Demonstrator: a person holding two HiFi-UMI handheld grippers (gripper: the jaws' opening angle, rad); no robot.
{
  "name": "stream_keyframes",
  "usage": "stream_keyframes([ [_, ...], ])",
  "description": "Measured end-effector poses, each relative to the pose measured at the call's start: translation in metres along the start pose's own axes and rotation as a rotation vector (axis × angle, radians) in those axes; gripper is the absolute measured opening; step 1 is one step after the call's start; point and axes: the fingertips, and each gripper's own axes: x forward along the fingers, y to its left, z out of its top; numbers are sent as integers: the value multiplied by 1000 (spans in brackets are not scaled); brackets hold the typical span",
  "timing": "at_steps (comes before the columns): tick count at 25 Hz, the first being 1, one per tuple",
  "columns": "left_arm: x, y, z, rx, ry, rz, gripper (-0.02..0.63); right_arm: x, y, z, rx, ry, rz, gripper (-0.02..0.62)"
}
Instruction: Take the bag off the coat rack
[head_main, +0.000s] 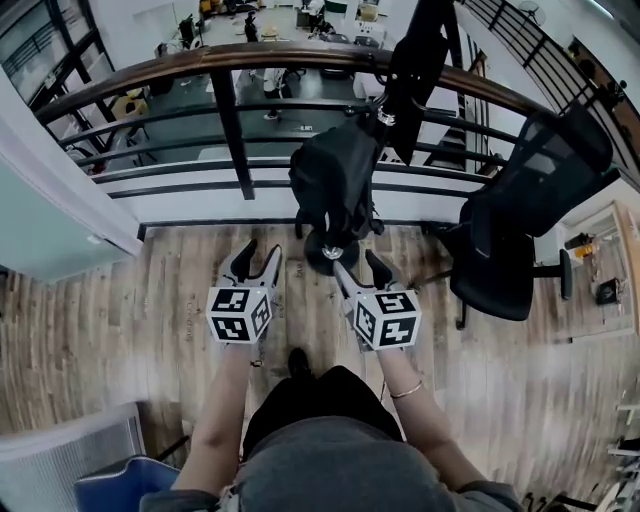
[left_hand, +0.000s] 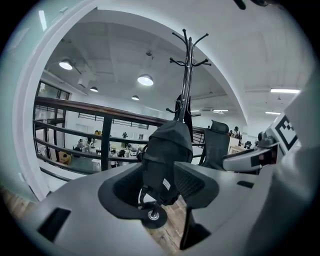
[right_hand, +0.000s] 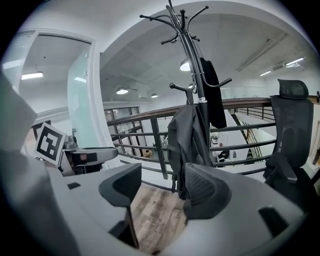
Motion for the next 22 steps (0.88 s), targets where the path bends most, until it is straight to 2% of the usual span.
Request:
stream_keyframes([
  [14,97,17,18,58,66,-30,209,74,-42,23,21,39,-10,279],
  [22,158,40,17,106,109,-64,225,120,-49,13,25,98,-13,284],
])
